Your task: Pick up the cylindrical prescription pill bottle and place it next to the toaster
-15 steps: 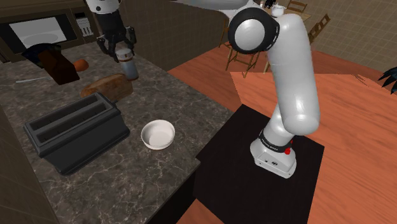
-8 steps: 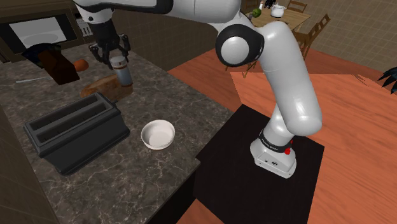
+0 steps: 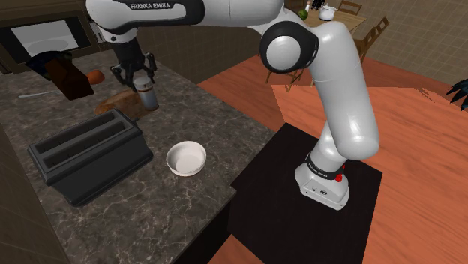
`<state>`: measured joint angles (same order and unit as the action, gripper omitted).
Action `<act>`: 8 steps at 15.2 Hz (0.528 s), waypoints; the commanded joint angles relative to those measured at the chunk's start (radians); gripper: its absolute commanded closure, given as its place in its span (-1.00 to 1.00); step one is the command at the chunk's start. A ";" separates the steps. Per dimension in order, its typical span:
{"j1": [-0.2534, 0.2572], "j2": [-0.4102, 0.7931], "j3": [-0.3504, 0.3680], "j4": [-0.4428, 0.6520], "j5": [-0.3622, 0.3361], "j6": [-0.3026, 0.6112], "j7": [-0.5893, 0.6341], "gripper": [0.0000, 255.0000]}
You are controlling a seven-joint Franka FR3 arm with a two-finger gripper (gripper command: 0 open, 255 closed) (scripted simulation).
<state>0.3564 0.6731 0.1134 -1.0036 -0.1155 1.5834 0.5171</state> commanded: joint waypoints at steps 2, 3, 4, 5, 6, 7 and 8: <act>-0.003 -0.010 0.000 -0.060 0.000 0.051 0.003 1.00; -0.004 -0.011 0.000 -0.076 0.000 0.065 0.004 1.00; -0.005 -0.012 0.000 -0.091 0.000 0.079 0.005 1.00; -0.006 -0.013 0.000 -0.105 0.000 0.093 0.006 1.00; -0.006 -0.013 0.000 -0.119 0.000 0.106 0.007 1.00; -0.007 -0.013 0.000 -0.132 0.000 0.120 0.008 1.00; -0.008 -0.013 0.000 -0.145 -0.001 0.133 0.009 1.00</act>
<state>0.3498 0.6656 0.1133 -1.1271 -0.1163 1.6991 0.5245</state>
